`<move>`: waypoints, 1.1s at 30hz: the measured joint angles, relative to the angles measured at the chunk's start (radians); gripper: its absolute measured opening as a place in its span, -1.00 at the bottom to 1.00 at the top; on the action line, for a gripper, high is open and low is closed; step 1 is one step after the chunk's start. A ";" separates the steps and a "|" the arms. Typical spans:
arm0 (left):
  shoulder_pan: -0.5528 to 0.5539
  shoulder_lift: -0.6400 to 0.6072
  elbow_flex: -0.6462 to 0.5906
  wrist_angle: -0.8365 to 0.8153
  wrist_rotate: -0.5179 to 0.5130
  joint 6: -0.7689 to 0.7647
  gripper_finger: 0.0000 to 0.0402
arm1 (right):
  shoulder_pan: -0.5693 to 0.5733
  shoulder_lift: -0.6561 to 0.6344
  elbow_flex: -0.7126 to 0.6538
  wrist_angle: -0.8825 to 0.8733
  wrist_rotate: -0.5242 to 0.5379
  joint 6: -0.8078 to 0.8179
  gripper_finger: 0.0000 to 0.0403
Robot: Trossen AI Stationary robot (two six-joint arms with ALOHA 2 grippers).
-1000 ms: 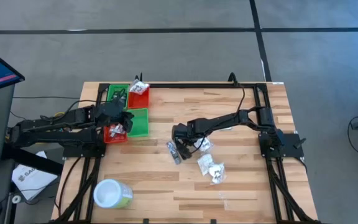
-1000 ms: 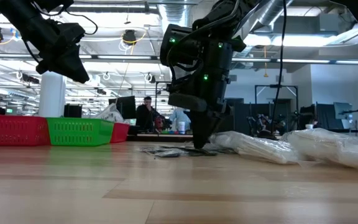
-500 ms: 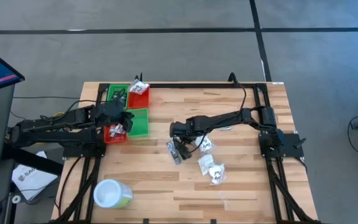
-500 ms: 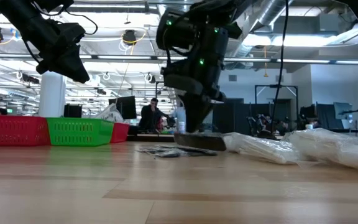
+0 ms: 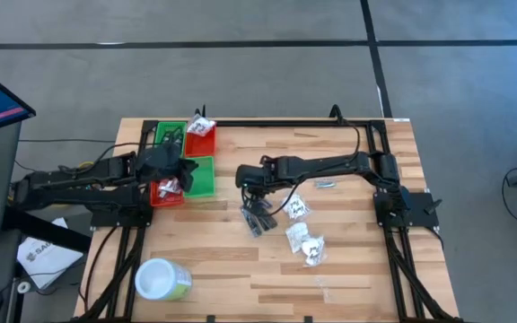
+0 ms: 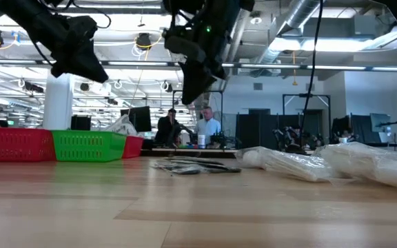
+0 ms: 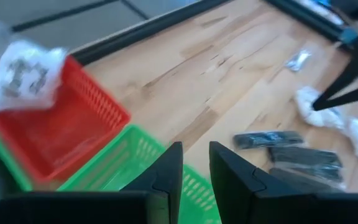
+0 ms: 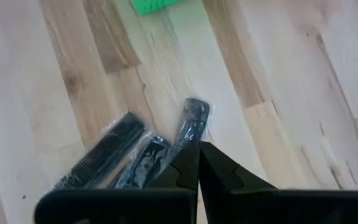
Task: Pick & Place Travel size toiletries
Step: Put the black comb into the bottom green bin
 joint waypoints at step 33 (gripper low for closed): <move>-0.077 0.022 0.000 0.047 -0.001 0.006 -0.64 | -0.010 0.132 -0.130 0.244 -0.045 0.075 0.07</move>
